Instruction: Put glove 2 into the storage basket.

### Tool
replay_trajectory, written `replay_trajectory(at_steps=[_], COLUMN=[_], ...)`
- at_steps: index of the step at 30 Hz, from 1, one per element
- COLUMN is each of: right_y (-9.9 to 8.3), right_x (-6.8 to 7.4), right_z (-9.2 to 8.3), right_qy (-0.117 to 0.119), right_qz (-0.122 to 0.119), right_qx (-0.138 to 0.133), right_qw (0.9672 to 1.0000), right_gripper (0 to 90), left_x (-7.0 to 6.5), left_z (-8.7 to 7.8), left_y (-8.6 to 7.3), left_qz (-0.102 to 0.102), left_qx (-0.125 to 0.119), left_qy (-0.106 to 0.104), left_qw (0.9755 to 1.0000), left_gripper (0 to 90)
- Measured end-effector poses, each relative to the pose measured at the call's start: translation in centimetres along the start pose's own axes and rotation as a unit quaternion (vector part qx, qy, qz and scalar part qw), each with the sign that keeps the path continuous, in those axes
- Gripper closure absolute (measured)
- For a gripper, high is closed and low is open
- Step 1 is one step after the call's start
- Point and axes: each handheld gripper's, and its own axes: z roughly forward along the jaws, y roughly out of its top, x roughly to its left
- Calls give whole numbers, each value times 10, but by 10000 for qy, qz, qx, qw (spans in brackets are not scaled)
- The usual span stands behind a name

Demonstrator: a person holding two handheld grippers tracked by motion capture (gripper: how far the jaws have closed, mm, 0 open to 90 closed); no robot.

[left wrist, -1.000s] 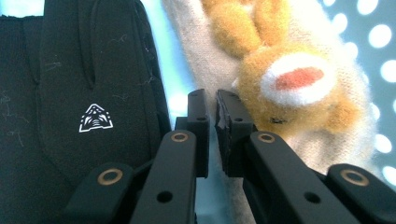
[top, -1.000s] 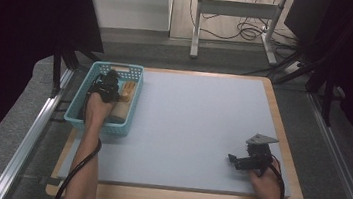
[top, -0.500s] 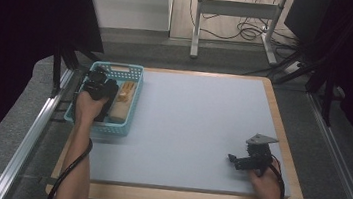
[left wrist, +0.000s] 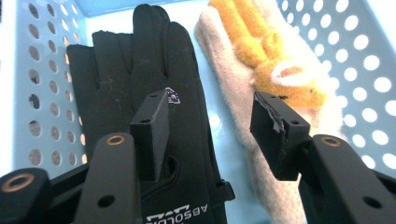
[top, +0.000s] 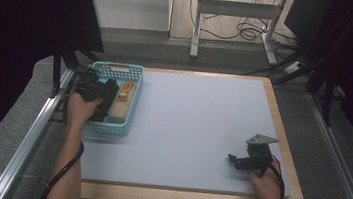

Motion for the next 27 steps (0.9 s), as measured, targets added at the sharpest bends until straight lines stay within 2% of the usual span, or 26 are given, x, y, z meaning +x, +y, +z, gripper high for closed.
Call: replay_trajectory(at_steps=[13, 16, 21, 27], right_y=[0, 0, 0, 0], right_x=[0, 0, 0, 0], right_z=[0, 0, 0, 0], right_qy=[-1, 0, 0, -1], right_qz=[1, 1, -1, -1], right_qx=[1, 1, 0, 1], right_qw=[10000, 10000, 10000, 10000], right_gripper=[38, 38, 38, 38], left_x=[-2, -3, -7, -14], left_z=[-17, -20, -25, -31], left_y=[-10, -12, -17, -21], left_qz=[98, 104, 121, 243], left_qx=[-235, -307, -396, -516], left_qy=[-136, -233, -319, -392], left_qw=[9996, 9992, 9986, 9976], left_gripper=[330, 303, 245, 187])
